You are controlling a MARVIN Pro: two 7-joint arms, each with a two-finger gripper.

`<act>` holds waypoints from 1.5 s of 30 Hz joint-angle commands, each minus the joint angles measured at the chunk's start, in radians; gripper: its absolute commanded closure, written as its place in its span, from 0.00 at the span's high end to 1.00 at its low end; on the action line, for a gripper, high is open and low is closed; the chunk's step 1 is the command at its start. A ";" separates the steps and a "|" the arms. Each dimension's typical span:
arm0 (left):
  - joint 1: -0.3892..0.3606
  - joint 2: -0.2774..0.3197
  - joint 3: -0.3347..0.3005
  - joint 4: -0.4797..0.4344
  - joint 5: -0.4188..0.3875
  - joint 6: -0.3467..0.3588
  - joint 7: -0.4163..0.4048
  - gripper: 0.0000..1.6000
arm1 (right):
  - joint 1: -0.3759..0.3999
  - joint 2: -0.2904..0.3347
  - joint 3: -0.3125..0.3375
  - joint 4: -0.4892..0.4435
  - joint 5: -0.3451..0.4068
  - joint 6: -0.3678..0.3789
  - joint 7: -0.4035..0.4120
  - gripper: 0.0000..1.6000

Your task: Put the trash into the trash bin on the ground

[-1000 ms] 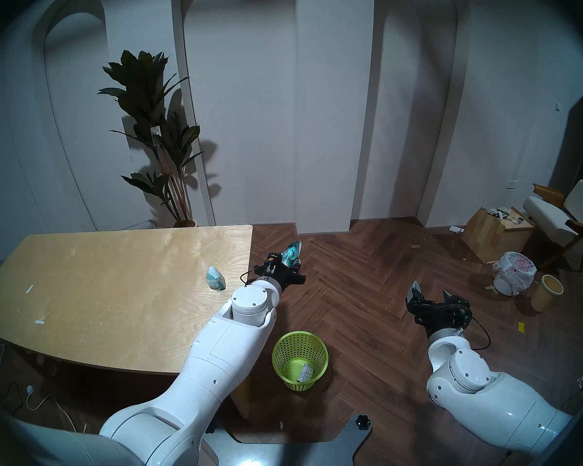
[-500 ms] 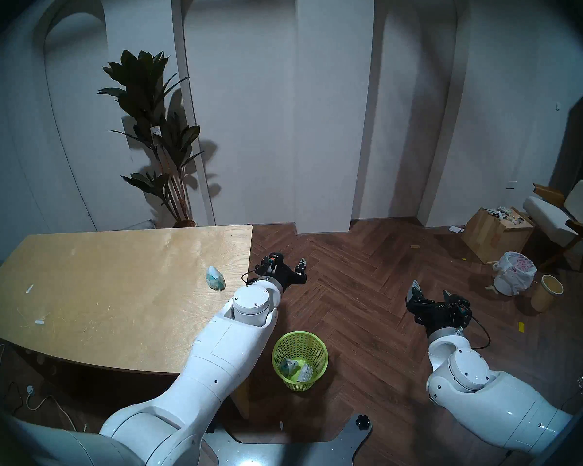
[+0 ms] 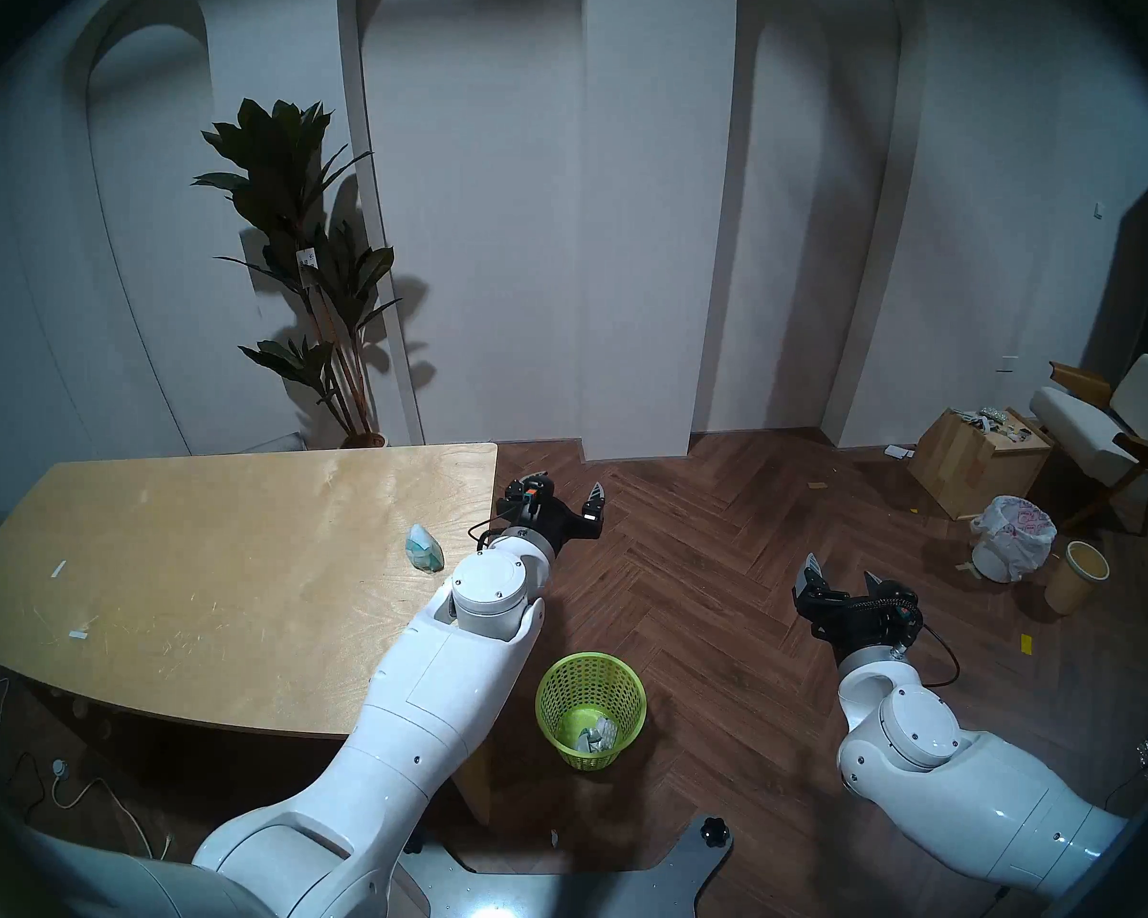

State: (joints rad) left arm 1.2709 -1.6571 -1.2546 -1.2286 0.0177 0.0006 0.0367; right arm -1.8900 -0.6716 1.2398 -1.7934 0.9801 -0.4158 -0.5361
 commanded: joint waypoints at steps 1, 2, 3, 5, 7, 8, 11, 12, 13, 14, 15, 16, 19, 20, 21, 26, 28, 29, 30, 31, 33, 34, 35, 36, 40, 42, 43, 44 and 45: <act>0.005 0.057 -0.052 -0.119 0.016 -0.033 0.039 1.00 | 0.076 -0.027 -0.040 -0.033 -0.020 0.025 0.049 1.00; 0.007 0.065 -0.061 -0.125 0.020 -0.035 0.045 1.00 | 0.086 -0.033 -0.049 -0.038 -0.024 0.031 0.055 1.00; 0.018 0.074 -0.071 -0.147 0.021 -0.033 0.049 1.00 | 0.100 -0.039 -0.060 -0.045 -0.029 0.038 0.064 1.00; 0.030 0.097 -0.093 -0.169 0.029 -0.037 0.062 1.00 | 0.125 -0.056 -0.085 -0.063 -0.041 0.051 0.080 1.00; 0.045 0.114 -0.115 -0.195 0.030 -0.036 0.070 1.00 | 0.149 -0.073 -0.109 -0.073 -0.052 0.064 0.095 1.00; 0.054 0.123 -0.127 -0.209 0.031 -0.037 0.075 1.00 | 0.162 -0.083 -0.122 -0.075 -0.058 0.071 0.103 1.00; 0.081 0.153 -0.171 -0.248 0.033 -0.033 0.091 1.00 | 0.192 -0.112 -0.157 -0.091 -0.075 0.091 0.131 1.00; 0.095 0.162 -0.186 -0.266 0.033 -0.031 0.096 1.00 | 0.209 -0.125 -0.172 -0.091 -0.081 0.101 0.141 1.00; 0.105 0.170 -0.200 -0.279 0.034 -0.030 0.101 1.00 | 0.220 -0.137 -0.182 -0.093 -0.086 0.106 0.150 1.00; 0.110 0.180 -0.216 -0.280 0.034 -0.031 0.106 1.00 | 0.230 -0.146 -0.194 -0.098 -0.093 0.114 0.158 1.00; 0.119 0.189 -0.232 -0.286 0.036 -0.030 0.112 1.00 | 0.235 -0.160 -0.202 -0.101 -0.098 0.120 0.166 1.00; 0.124 0.195 -0.244 -0.289 0.035 -0.030 0.115 1.00 | 0.245 -0.170 -0.211 -0.101 -0.100 0.124 0.173 1.00; 0.148 0.218 -0.289 -0.306 0.038 -0.032 0.129 1.00 | 0.281 -0.210 -0.241 -0.098 -0.115 0.145 0.196 1.00; 0.153 0.224 -0.301 -0.307 0.038 -0.031 0.132 1.00 | 0.288 -0.219 -0.247 -0.098 -0.118 0.152 0.200 1.00; 0.162 0.231 -0.315 -0.312 0.040 -0.032 0.137 1.00 | 0.302 -0.233 -0.258 -0.095 -0.125 0.161 0.206 1.00; 0.189 0.255 -0.380 -0.321 0.039 -0.031 0.156 1.00 | 0.353 -0.292 -0.299 -0.081 -0.142 0.198 0.231 1.00; 0.199 0.262 -0.404 -0.324 0.037 -0.030 0.162 1.00 | 0.374 -0.315 -0.316 -0.071 -0.149 0.213 0.237 1.00; 0.204 0.267 -0.417 -0.324 0.038 -0.030 0.167 1.00 | 0.386 -0.328 -0.327 -0.066 -0.151 0.222 0.242 1.00; 0.206 0.269 -0.425 -0.323 0.038 -0.029 0.170 1.00 | 0.394 -0.336 -0.334 -0.062 -0.153 0.227 0.243 1.00; 0.210 0.272 -0.436 -0.323 0.037 -0.029 0.172 1.00 | 0.404 -0.347 -0.342 -0.056 -0.155 0.234 0.246 1.00; 0.220 0.279 -0.459 -0.324 0.037 -0.028 0.179 1.00 | 0.427 -0.370 -0.362 -0.043 -0.160 0.252 0.252 1.00; 0.221 0.281 -0.464 -0.322 0.037 -0.028 0.180 1.00 | 0.432 -0.375 -0.368 -0.041 -0.160 0.255 0.253 1.00; 0.226 0.284 -0.475 -0.324 0.037 -0.028 0.183 1.00 | 0.450 -0.394 -0.379 -0.029 -0.163 0.266 0.255 1.00; 0.230 0.287 -0.485 -0.324 0.037 -0.028 0.186 1.00 | 0.461 -0.405 -0.389 -0.021 -0.166 0.274 0.258 1.00; 0.241 0.291 -0.508 -0.325 0.037 -0.028 0.193 1.00 | 0.503 -0.447 -0.421 0.014 -0.174 0.301 0.265 1.00; 0.246 0.292 -0.517 -0.325 0.037 -0.028 0.196 1.00 | 0.520 -0.465 -0.435 0.032 -0.179 0.314 0.268 1.00; 0.249 0.293 -0.521 -0.325 0.037 -0.028 0.197 1.00 | 0.536 -0.481 -0.443 0.046 -0.181 0.322 0.269 1.00; 0.251 0.294 -0.524 -0.326 0.037 -0.029 0.199 1.00 | 0.540 -0.485 -0.449 0.053 -0.183 0.326 0.270 1.00; 0.253 0.294 -0.527 -0.326 0.037 -0.029 0.200 1.00 | 0.552 -0.497 -0.455 0.065 -0.184 0.332 0.271 1.00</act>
State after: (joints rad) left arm 1.5226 -1.3805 -1.7558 -1.5270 0.0566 -0.0217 0.2314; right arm -1.4420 -1.0648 0.8144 -1.7587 0.8115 -0.1118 -0.2775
